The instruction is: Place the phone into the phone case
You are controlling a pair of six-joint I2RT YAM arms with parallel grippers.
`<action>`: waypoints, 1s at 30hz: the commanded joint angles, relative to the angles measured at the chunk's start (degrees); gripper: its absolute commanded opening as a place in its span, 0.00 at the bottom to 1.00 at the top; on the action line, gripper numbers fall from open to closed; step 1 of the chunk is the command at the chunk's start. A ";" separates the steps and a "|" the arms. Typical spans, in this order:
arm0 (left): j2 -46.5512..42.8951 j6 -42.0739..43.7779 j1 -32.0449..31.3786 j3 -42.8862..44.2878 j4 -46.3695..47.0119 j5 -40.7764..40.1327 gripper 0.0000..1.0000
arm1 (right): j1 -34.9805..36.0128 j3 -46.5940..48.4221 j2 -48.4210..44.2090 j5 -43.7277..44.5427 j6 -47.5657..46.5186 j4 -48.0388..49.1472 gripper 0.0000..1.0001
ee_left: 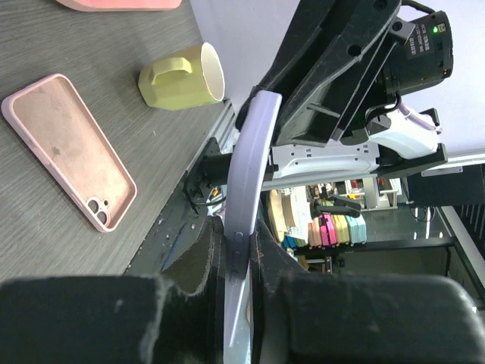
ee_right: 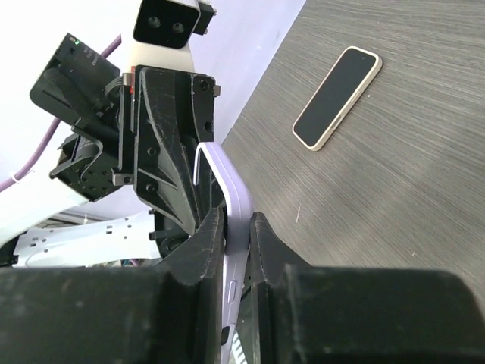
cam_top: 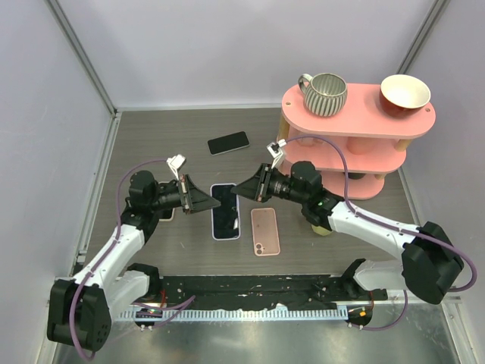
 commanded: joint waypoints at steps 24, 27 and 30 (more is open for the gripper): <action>16.88 32.77 2.18 21.43 -45.73 -19.56 0.00 | 0.46 1.38 -19.17 19.07 -7.49 -19.78 0.91; 21.71 37.18 3.85 25.65 -50.84 -22.91 0.00 | 0.37 0.24 -23.74 20.47 -8.55 -22.15 0.91; 26.10 38.69 4.56 28.29 -52.95 -25.12 0.00 | 0.46 -0.29 -27.17 21.45 -9.43 -23.31 0.92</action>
